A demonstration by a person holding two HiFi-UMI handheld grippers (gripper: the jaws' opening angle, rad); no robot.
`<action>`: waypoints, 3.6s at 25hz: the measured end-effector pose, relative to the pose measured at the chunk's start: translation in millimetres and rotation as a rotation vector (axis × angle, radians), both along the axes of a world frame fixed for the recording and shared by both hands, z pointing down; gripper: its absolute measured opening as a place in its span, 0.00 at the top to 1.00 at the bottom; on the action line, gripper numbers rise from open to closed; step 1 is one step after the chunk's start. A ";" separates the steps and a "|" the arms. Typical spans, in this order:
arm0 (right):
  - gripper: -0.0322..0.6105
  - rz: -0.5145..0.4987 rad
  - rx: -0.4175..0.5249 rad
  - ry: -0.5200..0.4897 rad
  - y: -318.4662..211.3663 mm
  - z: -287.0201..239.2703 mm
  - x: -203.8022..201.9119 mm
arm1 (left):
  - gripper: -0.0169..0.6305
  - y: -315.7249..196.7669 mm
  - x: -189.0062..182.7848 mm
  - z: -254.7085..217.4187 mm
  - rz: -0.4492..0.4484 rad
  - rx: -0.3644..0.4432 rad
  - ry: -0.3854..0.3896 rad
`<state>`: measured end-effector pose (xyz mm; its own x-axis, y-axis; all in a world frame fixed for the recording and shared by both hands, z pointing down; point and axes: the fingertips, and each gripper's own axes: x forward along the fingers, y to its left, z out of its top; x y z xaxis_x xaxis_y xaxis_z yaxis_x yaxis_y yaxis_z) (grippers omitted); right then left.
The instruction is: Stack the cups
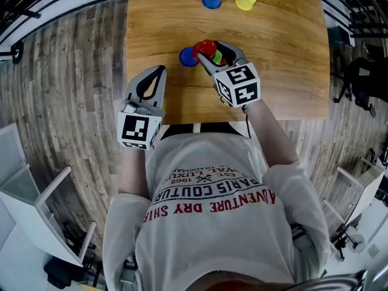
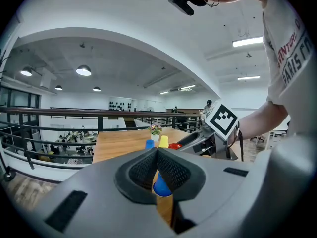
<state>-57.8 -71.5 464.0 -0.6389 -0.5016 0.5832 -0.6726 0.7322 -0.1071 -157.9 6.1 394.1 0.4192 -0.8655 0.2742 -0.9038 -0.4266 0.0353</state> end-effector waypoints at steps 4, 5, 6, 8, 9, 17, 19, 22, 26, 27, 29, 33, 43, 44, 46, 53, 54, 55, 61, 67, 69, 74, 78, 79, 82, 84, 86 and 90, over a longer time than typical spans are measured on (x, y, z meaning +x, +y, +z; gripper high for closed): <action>0.57 -0.005 -0.021 -0.003 4.7 2.5 -7.3 | 0.95 -3.4 -3.6 -0.3 0.023 0.007 0.002; 0.57 -0.006 -0.026 0.000 5.5 3.7 -7.7 | 0.95 -4.9 -2.9 -0.6 0.029 0.009 0.003; 0.57 -0.007 -0.029 0.003 5.8 4.2 -7.5 | 0.95 -6.7 -1.9 -1.4 0.036 0.011 0.004; 0.53 -0.007 -0.021 0.004 6.4 1.7 -7.2 | 0.95 -11.0 -0.4 -3.9 0.047 0.016 0.008; 0.51 -0.006 -0.012 0.000 7.0 -1.6 -7.3 | 0.95 -12.9 -0.3 -4.6 0.052 0.018 0.009; 0.49 0.004 0.084 -0.071 -0.6 -55.9 1.6 | 0.95 -33.8 10.8 -21.7 0.072 0.054 0.006; 0.49 0.004 0.096 -0.090 -8.1 -66.2 6.6 | 0.95 -40.7 15.9 -24.7 0.069 0.060 0.001; 0.49 0.015 0.098 -0.105 -27.1 -75.0 17.6 | 0.95 -53.8 20.9 -25.0 0.056 0.057 -0.001; 0.49 0.026 0.089 -0.071 -63.4 -68.1 34.6 | 0.95 -71.6 23.1 -21.2 0.026 0.039 -0.006; 0.49 0.024 0.084 -0.066 -72.6 -64.0 38.2 | 0.95 -76.7 23.3 -19.6 0.016 0.034 -0.009; 0.49 0.016 0.071 -0.057 -90.1 -52.9 44.5 | 0.95 -86.6 24.6 -15.4 -0.004 0.022 -0.013; 0.49 -0.009 0.040 -0.037 -119.7 -22.2 47.6 | 0.95 -103.9 27.2 -5.6 -0.030 0.001 -0.020; 0.49 -0.017 -0.049 0.016 -187.0 46.1 31.6 | 0.95 -146.4 21.2 23.3 -0.086 -0.051 -0.032; 0.49 -0.014 -0.056 0.019 -192.8 50.8 29.6 | 0.95 -149.2 20.5 25.9 -0.089 -0.055 -0.030; 0.49 -0.012 -0.063 0.028 -204.2 59.7 25.8 | 0.95 -154.2 19.4 30.7 -0.093 -0.063 -0.026; 0.49 -0.035 -0.088 0.043 -224.5 81.3 10.3 | 0.95 -167.9 16.0 35.0 -0.113 -0.068 -0.021; 0.49 -0.033 -0.088 0.047 -226.3 83.7 9.1 | 0.95 -169.8 16.3 33.9 -0.115 -0.066 -0.020; 0.49 -0.031 -0.089 0.051 -228.2 86.0 8.2 | 0.95 -171.5 16.6 32.6 -0.115 -0.062 -0.019; 0.53 -0.045 -0.100 0.066 -228.3 91.5 5.9 | 0.95 -172.8 16.3 25.3 -0.125 -0.053 0.000; 0.53 -0.022 -0.055 0.070 -221.6 69.7 18.8 | 0.95 -166.3 18.4 12.6 -0.097 -0.017 -0.021; 0.53 -0.018 -0.040 0.069 -215.1 60.5 24.0 | 0.95 -161.6 20.2 7.7 -0.086 -0.004 -0.030; 0.53 -0.018 -0.015 0.057 -187.9 33.7 36.0 | 0.95 -146.3 29.5 -8.7 -0.048 0.023 -0.041; 0.53 -0.011 -0.012 0.052 -158.6 17.0 46.6 | 0.95 -128.6 39.6 -14.9 -0.013 0.032 -0.041; 0.53 -0.008 -0.012 0.050 -151.2 13.3 49.1 | 0.95 -124.0 42.1 -15.3 -0.005 0.032 -0.039; 0.53 0.008 -0.011 0.042 -128.9 4.1 58.2 | 0.95 -109.2 50.0 -14.7 0.016 0.027 -0.036; 0.53 0.021 -0.013 0.034 -114.7 0.2 65.3 | 0.95 -99.7 55.2 -13.5 0.029 0.026 -0.036; 0.53 0.030 -0.020 0.023 -100.4 -2.4 71.6 | 0.95 -90.8 59.6 -12.8 0.043 0.027 -0.037; 0.53 0.030 -0.034 0.010 -71.0 -6.5 78.4 | 0.95 -74.7 63.8 -13.8 0.057 0.028 -0.033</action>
